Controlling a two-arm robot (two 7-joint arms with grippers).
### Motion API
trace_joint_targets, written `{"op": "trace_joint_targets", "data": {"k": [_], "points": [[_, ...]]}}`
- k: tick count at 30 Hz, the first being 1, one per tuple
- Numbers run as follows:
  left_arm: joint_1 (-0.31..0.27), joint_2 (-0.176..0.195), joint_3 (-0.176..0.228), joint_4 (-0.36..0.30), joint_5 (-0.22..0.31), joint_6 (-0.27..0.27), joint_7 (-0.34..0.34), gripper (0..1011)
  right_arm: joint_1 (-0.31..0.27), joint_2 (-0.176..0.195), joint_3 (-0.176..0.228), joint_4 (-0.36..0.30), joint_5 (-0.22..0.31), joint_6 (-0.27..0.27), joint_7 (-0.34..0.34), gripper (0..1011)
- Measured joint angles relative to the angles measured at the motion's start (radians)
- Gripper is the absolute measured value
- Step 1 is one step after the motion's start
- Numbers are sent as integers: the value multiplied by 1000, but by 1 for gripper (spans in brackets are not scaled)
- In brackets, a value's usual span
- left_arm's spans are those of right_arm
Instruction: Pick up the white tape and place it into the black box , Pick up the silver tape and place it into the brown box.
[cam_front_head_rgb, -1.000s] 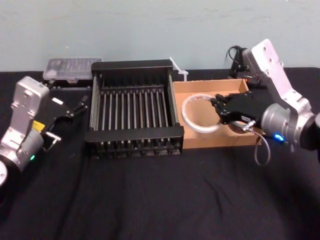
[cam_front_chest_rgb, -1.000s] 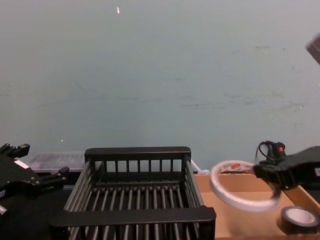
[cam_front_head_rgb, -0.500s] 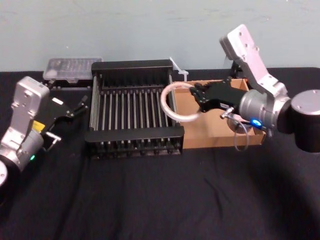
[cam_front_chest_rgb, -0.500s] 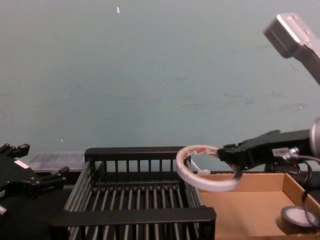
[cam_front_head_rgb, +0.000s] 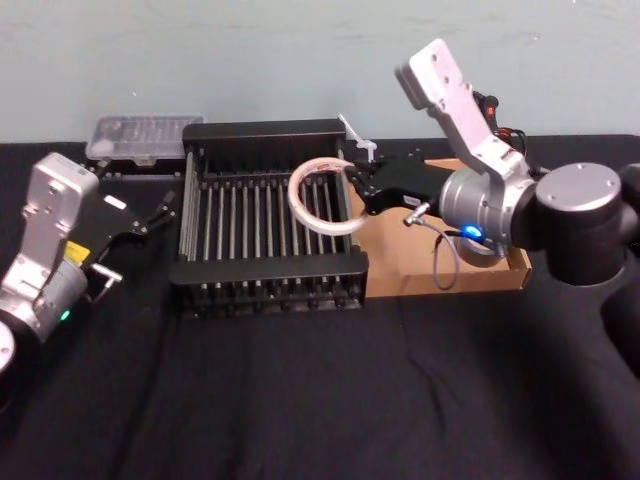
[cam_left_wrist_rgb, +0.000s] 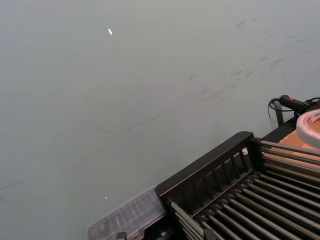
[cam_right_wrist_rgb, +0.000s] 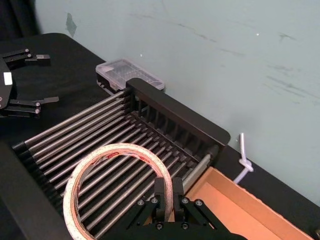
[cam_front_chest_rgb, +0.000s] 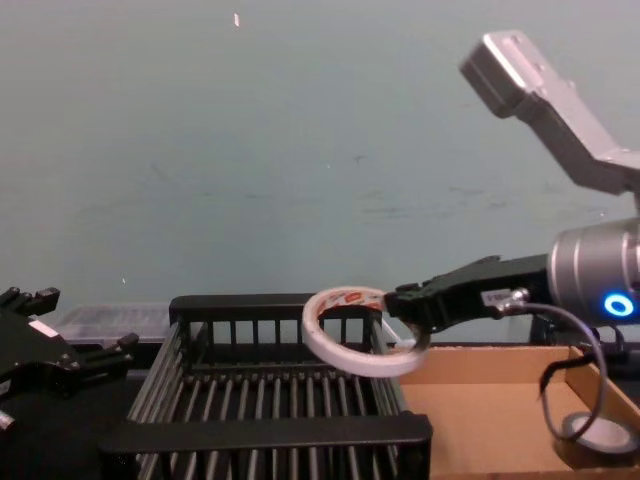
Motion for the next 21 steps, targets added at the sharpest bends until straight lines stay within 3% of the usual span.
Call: {"op": "trace_joint_targets", "data": {"k": [13,21], "points": [[0,0,0,0,0,0,0,1001,48,-62,-20,107,-18,-37,-12,98],[0,0,0,0,0,0,0,1002,50,-63,-19,109,-18,-40,-14,98]]}}
